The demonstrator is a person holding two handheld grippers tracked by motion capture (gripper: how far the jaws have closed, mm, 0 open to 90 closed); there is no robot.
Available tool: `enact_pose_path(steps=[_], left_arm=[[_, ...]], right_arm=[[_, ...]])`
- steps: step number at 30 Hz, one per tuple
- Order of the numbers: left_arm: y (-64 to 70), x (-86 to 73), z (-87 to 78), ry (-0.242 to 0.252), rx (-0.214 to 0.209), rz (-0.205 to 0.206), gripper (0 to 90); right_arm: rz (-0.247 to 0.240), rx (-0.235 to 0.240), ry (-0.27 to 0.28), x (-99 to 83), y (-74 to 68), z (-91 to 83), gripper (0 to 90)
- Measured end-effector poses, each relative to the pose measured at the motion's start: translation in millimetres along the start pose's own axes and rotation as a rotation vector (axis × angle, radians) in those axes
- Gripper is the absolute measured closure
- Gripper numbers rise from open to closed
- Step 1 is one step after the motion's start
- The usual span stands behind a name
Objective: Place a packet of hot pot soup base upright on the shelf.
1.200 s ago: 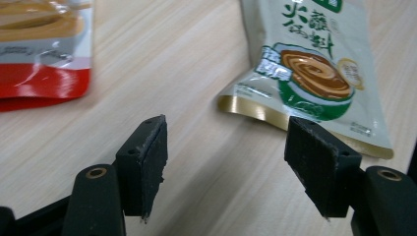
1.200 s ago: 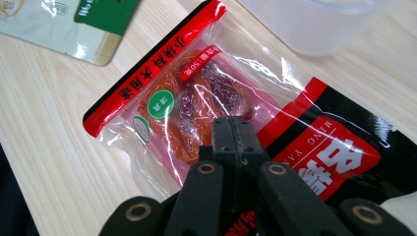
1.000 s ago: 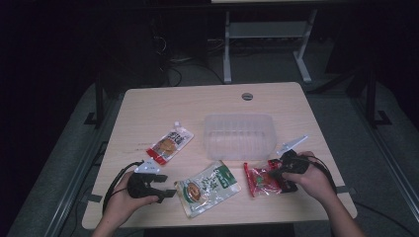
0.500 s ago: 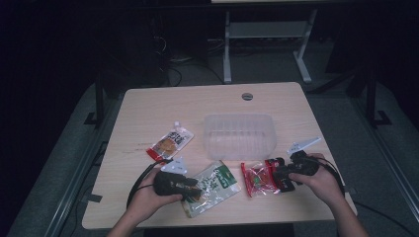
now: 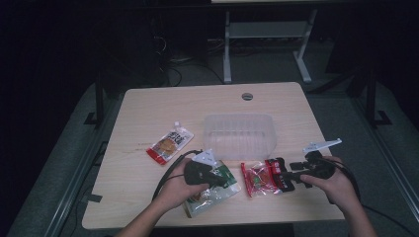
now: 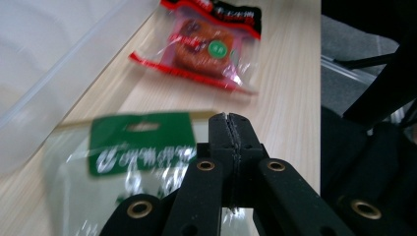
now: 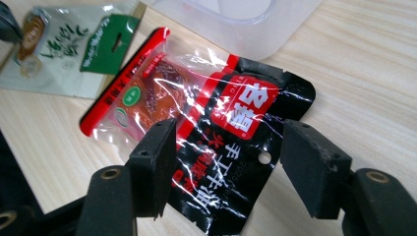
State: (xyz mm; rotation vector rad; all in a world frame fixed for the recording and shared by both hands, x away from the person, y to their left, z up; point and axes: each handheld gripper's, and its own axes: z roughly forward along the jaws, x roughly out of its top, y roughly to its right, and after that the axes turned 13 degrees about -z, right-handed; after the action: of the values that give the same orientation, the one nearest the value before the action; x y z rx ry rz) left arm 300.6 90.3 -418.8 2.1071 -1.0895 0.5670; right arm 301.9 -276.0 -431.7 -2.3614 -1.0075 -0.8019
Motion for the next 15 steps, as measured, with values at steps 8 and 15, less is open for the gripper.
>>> enact_pose_path(steps=[8, 15], left_arm=[[-0.4, 25.9, 30.0, -0.013, -0.021, 0.026, 89.6], [-3.4, 36.0, 56.6, -0.017, -0.014, 0.048, 89.6]], right_arm=[[0.02, -0.014, 0.018, -19.1, 2.1, -10.5, 33.3], [0.066, -0.034, 0.02, -30.9, 8.9, -16.6, 26.0]])
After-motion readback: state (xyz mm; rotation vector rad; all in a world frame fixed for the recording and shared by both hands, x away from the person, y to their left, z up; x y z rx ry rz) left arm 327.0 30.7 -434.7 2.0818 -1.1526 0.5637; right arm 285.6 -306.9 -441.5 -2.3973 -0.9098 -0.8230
